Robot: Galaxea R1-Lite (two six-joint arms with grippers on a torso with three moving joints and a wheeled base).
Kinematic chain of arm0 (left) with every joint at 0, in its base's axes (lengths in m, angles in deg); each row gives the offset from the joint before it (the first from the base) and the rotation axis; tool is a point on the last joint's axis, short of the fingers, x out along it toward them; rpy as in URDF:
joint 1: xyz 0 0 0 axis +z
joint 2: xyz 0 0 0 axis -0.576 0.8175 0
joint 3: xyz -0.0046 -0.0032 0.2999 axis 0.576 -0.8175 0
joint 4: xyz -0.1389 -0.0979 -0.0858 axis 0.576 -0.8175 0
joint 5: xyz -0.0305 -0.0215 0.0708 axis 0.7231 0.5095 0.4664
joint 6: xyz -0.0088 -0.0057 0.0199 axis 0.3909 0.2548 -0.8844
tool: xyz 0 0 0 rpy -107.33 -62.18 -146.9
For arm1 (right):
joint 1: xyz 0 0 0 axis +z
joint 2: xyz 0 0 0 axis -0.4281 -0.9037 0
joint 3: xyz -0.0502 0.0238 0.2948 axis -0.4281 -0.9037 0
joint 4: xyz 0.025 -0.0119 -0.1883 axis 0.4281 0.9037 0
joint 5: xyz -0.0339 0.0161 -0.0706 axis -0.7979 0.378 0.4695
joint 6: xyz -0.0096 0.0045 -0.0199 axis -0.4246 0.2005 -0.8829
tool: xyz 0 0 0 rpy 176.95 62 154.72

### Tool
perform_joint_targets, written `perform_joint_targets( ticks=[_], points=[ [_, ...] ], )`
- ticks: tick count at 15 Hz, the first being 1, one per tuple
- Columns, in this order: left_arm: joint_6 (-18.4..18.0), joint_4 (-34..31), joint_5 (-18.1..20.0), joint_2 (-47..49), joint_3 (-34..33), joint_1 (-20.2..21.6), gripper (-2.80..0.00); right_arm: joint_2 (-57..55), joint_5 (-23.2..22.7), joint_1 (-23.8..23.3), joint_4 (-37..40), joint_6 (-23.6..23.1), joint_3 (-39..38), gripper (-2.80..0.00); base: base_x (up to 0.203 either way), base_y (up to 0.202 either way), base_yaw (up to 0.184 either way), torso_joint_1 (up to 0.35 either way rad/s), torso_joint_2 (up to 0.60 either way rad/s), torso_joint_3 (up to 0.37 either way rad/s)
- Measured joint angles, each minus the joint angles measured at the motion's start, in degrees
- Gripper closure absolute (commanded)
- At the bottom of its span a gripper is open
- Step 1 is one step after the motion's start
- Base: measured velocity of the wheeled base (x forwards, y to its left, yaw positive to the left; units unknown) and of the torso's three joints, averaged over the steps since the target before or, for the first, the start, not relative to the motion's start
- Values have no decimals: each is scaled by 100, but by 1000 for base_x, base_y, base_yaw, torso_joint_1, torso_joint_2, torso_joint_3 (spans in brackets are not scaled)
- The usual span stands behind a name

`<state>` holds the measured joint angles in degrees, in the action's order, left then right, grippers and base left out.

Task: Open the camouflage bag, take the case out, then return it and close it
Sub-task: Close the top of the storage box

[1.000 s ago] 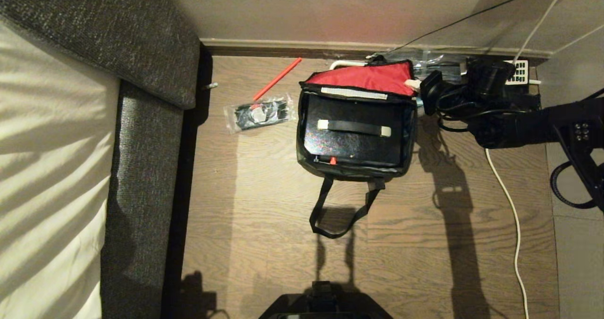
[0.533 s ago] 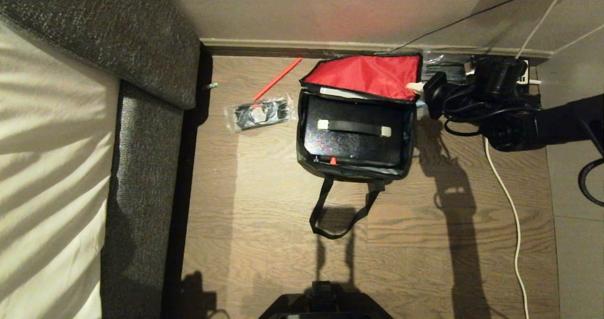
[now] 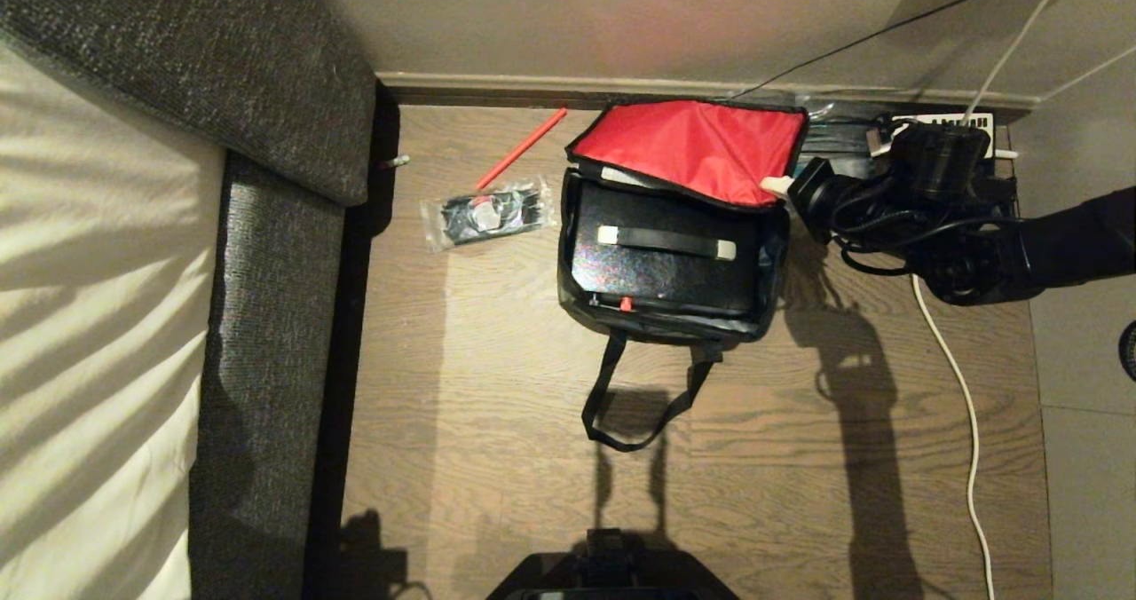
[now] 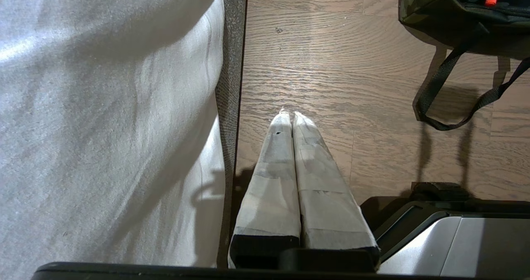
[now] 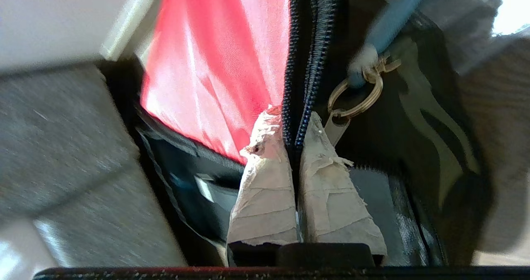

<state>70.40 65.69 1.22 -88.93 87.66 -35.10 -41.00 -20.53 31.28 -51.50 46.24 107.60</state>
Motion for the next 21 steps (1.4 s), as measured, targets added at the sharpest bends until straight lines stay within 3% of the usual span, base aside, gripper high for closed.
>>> perform_joint_targets(
  ticks=[4, 8, 11, 15, 18, 21],
  points=[
    [0, 0, -1, 0, 0, 0, 0, 45, 5, 76, 222, -781, -185, 0, 0, 0, 0, 0, 0, 0],
    [0, 0, 1, 0, 0, 0, 0, -3, 164, 89, 306, -1876, -301, 0, 0, 0, 0, 0, 0, 0],
    [2, 0, -1, 0, 0, 0, 0, -44, 307, 113, 445, -2182, -308, 0, 0, 0, 0, 0, 0, 0],
    [2, 0, 0, 0, 0, 0, 0, -80, 841, 192, 802, -2812, -259, 0, 0, 0, 0, 0, 0, 0],
    [0, 0, -1, 0, 0, 0, 0, -88, 946, 179, 959, -2845, -214, 0, 0, 0, 0, 0, 0, 0],
    [0, 2, 1, 0, 0, 0, 0, -64, 955, 153, 906, -2572, -214, 0, 0, 0, 0, 0, 0, 0]
  ],
)
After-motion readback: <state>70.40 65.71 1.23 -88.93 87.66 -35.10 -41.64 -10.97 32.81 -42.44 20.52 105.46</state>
